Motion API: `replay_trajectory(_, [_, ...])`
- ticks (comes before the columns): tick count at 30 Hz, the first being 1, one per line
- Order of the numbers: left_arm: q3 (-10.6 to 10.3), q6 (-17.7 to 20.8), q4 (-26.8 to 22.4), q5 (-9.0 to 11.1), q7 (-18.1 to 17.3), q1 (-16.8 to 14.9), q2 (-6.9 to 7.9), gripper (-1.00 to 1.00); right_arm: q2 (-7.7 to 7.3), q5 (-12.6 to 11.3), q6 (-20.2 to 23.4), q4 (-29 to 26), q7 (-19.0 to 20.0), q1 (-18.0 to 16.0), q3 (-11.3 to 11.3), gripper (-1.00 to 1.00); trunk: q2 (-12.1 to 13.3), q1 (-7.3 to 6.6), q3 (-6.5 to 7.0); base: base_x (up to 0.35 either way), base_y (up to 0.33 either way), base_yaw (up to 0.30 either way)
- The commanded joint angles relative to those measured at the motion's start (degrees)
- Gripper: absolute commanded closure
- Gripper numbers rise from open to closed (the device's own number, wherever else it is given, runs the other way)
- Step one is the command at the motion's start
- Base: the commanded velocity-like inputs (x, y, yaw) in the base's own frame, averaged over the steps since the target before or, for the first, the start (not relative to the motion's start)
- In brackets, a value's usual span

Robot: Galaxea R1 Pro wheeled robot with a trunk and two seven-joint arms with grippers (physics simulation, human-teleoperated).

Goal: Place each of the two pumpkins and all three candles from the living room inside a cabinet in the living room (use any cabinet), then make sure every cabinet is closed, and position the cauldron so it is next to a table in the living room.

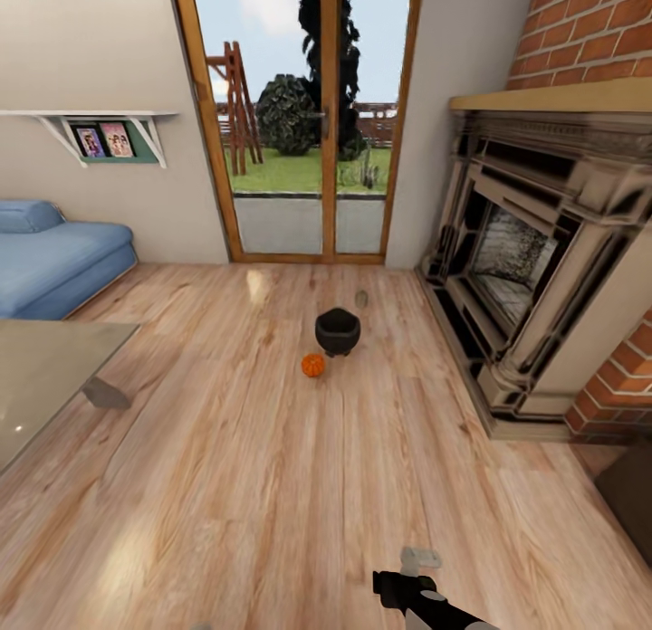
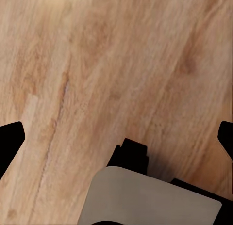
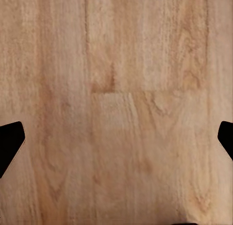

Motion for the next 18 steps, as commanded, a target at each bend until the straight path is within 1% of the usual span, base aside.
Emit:
replay_trajectory(1, [-0.45,0.15,-0.08,0.46,0.34,-0.01,0.02,-1.00,0.02,-0.09,-0.27,0.05,-0.05,-0.03,-0.40,-1.00,-0.02,0.02,-0.05,0.244,0.000,0.138])
replay_trajectory(4, [-0.45,0.15,-0.08,0.45,0.34,-0.01,-0.04,-1.00,0.08,-0.06,-0.21,0.05,-0.04,-0.03,-0.40,-1.00,-0.02,0.02,-0.05,0.177,0.000,0.214])
replay_trajectory(8, [-0.45,0.15,-0.08,0.44,0.34,-0.01,-0.51,-1.00,0.11,-0.05,-0.12,0.05,-0.03,-0.03,-0.40,-1.00,-0.02,0.02,-0.05,0.155,0.002,0.223])
replay_trajectory(14, [-0.45,0.15,-0.08,0.44,0.34,-0.01,-0.66,-1.00,0.11,-0.04,-0.10,0.05,0.04,-0.03,-0.40,-1.00,-0.02,0.02,-0.05,0.254,0.039,0.044])
replay_trajectory(18, [-0.45,0.15,-0.08,0.44,0.34,0.04,-0.64,-1.00,0.11,-0.04,-0.09,0.05,0.06,-0.03,-0.40,-1.00,-0.02,0.02,-0.05,0.188,0.007,0.005])
